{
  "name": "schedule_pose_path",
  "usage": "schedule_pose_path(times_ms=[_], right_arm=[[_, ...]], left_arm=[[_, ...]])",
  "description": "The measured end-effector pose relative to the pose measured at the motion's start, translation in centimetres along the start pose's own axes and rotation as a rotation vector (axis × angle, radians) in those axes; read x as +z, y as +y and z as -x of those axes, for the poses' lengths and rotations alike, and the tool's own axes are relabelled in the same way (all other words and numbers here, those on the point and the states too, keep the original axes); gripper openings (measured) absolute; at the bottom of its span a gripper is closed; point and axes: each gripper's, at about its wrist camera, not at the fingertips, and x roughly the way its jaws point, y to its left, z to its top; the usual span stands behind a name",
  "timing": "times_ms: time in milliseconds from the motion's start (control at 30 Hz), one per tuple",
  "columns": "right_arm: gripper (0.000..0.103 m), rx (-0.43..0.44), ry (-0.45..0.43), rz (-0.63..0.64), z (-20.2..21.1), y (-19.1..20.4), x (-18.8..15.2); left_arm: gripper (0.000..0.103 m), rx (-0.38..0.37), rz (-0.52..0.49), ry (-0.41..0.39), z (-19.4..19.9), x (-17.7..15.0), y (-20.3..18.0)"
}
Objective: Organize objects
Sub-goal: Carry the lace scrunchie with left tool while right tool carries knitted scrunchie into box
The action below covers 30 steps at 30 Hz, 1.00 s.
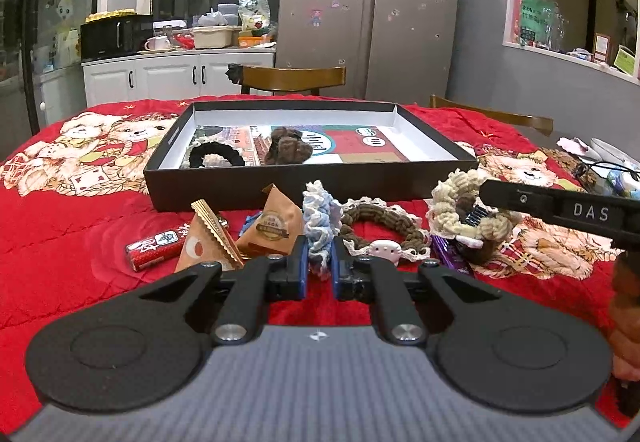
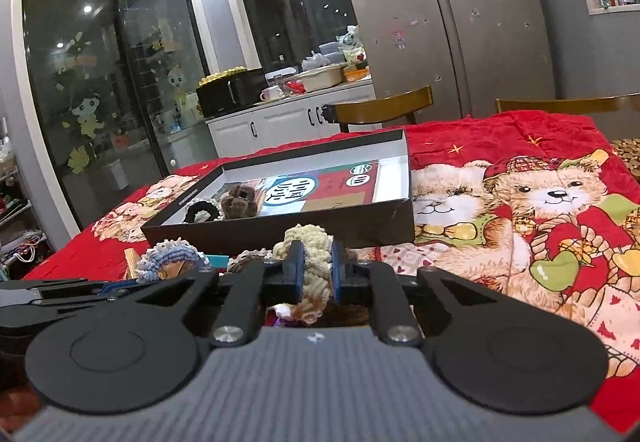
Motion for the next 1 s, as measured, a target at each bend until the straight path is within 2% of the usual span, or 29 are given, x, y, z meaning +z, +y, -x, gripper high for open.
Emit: schedule_pose_path(times_ms=[400,600,733,900,1000], right_arm=[[0.016,0.01,0.002,-0.023,0.1,-0.3,0.1],[0.015,-0.025,-0.033,-0.025,0.6,0.5,0.7],[0.015,-0.012,-0.067,-0.026,1.2,1.1,1.6],[0.015,0.0,-0.078,-0.048,1.6,1.1,2.4],[0.015,0.009,-0.079,-0.068,1.7,1.0,3.3]], left_arm=[[0.013,0.001,-0.016,-0.021,0.4,-0.1,-0.3],[0.012,-0.013,-0.05,-0.075,1.7,-0.1,-0.7],[0.012,-0.02,-0.06,-0.118,2.7,0.0,-1.2],[0.012,-0.03,-0.014,-0.137,3.4,0.7,-0.4],[0.012,-0.009,0.013,-0.163,3.8,1.4,0.1]])
